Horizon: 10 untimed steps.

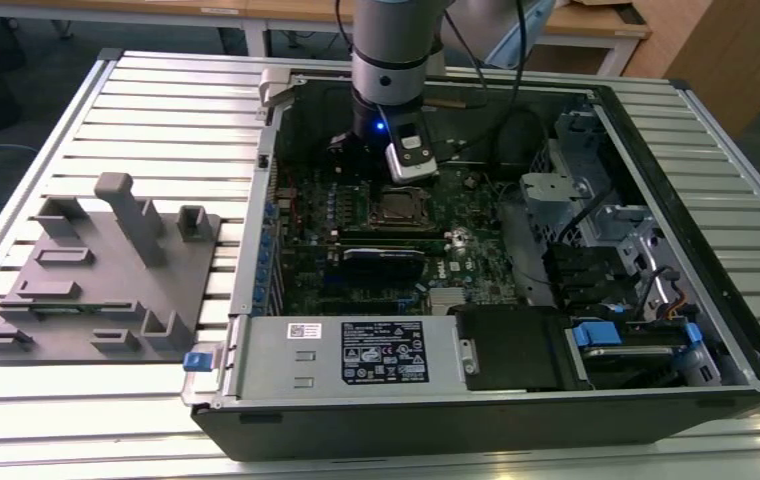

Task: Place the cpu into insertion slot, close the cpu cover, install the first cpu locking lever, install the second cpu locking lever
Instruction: 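Install the first cpu locking lever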

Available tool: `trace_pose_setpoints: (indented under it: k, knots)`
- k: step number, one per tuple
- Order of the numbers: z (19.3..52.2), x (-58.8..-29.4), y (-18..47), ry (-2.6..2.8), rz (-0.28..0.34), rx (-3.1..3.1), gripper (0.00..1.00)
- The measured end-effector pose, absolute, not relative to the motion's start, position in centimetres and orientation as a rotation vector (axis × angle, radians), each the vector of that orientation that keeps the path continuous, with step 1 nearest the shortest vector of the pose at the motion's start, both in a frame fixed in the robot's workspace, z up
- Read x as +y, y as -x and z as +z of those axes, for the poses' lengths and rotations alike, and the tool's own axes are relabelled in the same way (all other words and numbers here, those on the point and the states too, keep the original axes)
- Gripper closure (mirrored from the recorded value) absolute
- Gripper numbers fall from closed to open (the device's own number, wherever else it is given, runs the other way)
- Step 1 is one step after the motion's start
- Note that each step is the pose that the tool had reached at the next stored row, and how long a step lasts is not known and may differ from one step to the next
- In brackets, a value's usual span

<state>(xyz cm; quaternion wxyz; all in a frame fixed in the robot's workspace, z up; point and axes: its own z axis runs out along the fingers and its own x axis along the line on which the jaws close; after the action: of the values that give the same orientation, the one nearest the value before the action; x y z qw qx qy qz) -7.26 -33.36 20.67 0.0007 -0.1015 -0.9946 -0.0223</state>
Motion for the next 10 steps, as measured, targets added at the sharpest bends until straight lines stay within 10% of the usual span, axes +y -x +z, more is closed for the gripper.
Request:
trace_pose_setpoints:
  k: [10]
  knots:
    - [20.7, -33.2, 5.5, 0.319, -0.068, -3.123, 0.90]
